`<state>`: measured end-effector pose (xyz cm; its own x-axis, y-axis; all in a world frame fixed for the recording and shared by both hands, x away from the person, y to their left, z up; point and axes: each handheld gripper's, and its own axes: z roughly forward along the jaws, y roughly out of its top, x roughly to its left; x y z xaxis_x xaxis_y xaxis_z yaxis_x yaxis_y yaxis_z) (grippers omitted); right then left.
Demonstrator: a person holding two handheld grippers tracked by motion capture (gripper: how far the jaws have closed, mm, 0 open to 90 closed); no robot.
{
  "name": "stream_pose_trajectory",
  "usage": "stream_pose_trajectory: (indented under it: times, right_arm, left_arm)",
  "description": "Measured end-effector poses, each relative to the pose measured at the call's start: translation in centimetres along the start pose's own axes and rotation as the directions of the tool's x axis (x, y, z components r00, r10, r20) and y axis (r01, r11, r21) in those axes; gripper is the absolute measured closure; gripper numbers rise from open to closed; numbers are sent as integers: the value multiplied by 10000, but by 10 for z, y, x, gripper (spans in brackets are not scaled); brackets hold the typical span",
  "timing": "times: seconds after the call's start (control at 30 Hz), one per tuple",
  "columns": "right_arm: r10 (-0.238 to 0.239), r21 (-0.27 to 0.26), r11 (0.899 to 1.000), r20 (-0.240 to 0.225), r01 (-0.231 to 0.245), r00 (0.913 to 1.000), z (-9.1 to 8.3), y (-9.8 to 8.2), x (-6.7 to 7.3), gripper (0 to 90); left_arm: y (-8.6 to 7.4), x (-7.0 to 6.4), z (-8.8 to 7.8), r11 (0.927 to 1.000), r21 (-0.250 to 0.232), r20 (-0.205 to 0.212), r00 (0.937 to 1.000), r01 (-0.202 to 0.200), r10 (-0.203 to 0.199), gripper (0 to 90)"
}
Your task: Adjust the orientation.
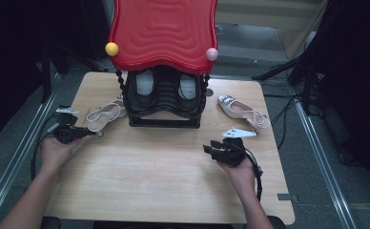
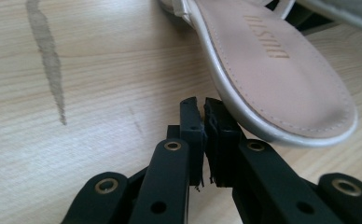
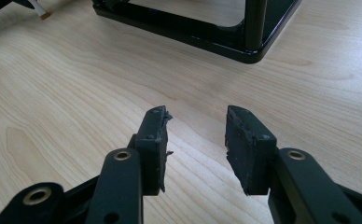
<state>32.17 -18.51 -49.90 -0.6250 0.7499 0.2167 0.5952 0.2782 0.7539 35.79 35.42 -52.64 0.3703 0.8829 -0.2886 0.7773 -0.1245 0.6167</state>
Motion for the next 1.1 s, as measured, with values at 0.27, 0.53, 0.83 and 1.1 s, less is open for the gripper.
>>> stream_pose_trajectory:
  times: [0.27,0.53,0.83,1.1]
  right_arm:
    - [-134,-101,9999,-5,134,9999,1,2,0,607]
    - [-19,-180,9998,89,21,10000,-1,2,-2,613]
    - [-84,-203,9998,136,87,9999,-2,2,-2,613]
    - [-68,-190,9998,169,71,9998,-2,2,-2,609]
  left_arm:
    - [-1,-14,1,9998,155,241,9996,108,-112,869]
    - [1,-22,4,9994,266,450,9987,212,-224,866]
    - [3,-20,0,9995,151,174,9994,280,-283,786]
    - [14,-12,-13,9991,-114,-122,9991,415,-417,632]
